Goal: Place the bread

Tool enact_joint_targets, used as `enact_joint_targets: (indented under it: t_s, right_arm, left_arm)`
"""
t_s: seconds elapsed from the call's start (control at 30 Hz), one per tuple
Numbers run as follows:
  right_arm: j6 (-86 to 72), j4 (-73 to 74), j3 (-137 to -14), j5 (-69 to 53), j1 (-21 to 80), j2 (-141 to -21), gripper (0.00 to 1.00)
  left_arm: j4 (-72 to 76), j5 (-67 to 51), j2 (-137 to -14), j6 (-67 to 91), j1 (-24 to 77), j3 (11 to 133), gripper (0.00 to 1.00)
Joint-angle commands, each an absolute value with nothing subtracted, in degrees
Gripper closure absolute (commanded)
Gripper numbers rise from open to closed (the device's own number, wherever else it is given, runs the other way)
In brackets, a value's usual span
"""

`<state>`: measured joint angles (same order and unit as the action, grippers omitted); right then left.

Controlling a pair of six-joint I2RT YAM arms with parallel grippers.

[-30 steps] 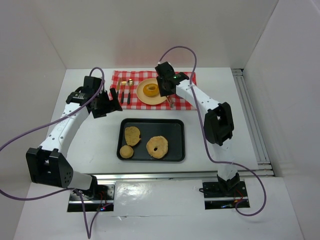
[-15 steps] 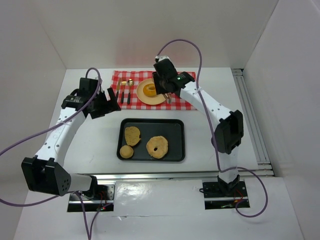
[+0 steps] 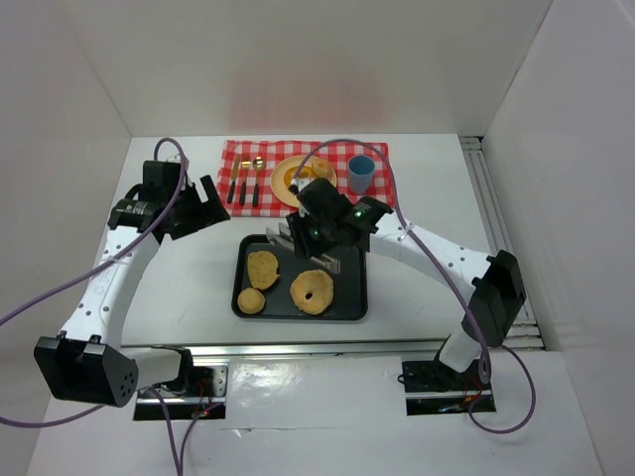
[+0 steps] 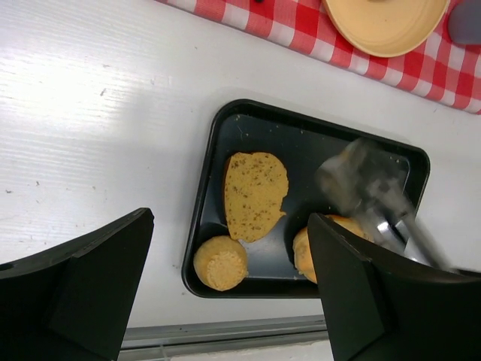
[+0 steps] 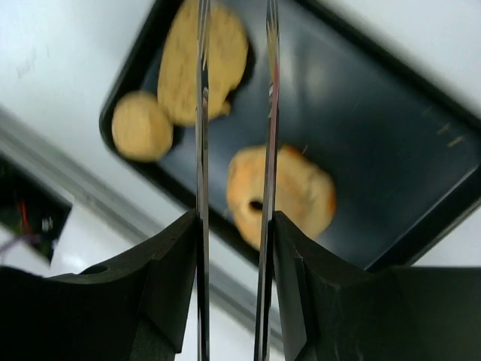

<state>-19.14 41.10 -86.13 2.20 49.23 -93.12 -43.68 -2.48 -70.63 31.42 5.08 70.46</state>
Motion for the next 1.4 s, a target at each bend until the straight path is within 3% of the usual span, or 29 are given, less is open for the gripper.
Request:
enact_joint_targets:
  t_s: [0.0, 0.33, 0.8, 1.0, 1.03, 1.23, 1.37]
  right_arm:
    - [-23.2, 38.9, -80.5, -6.3, 49.6, -88.4, 0.51]
    - [-25.7, 33.1, -72.5, -14.6, 48.0, -88.8, 0.39]
    - [-22.8, 30.8, -75.9, -17.1, 46.9, -96.9, 0.39]
    - [-21.7, 32.0, -78.5, -17.1, 46.4, -96.9, 0.64]
    - [-21.7, 33.2, -79.4, -16.5, 46.4, -96.3, 0.73]
    - [-19.4, 38.5, -84.5, -14.2, 43.9, -93.8, 0.86]
    - [-18.4, 40.9, -87.5, -13.6, 41.3, -93.3, 0.89]
  left_arm:
    - [-43.4, -1.8, -68.4, 30.1, 4.2, 70.1, 0.04]
    - [-43.9, -3.5, -67.8, 30.1, 3.7, 68.4, 0.04]
    - [-43.9, -3.0, -68.3, 30.1, 3.7, 68.9, 0.04]
    - [-43.9, -2.5, -68.8, 30.1, 3.7, 68.9, 0.04]
    - [-43.9, -2.5, -68.8, 30.1, 3.7, 68.9, 0.04]
    - [-43.4, -2.5, -69.3, 29.4, 3.2, 68.9, 0.04]
    - [-43.4, -2.5, -70.5, 28.9, 2.6, 70.1, 0.04]
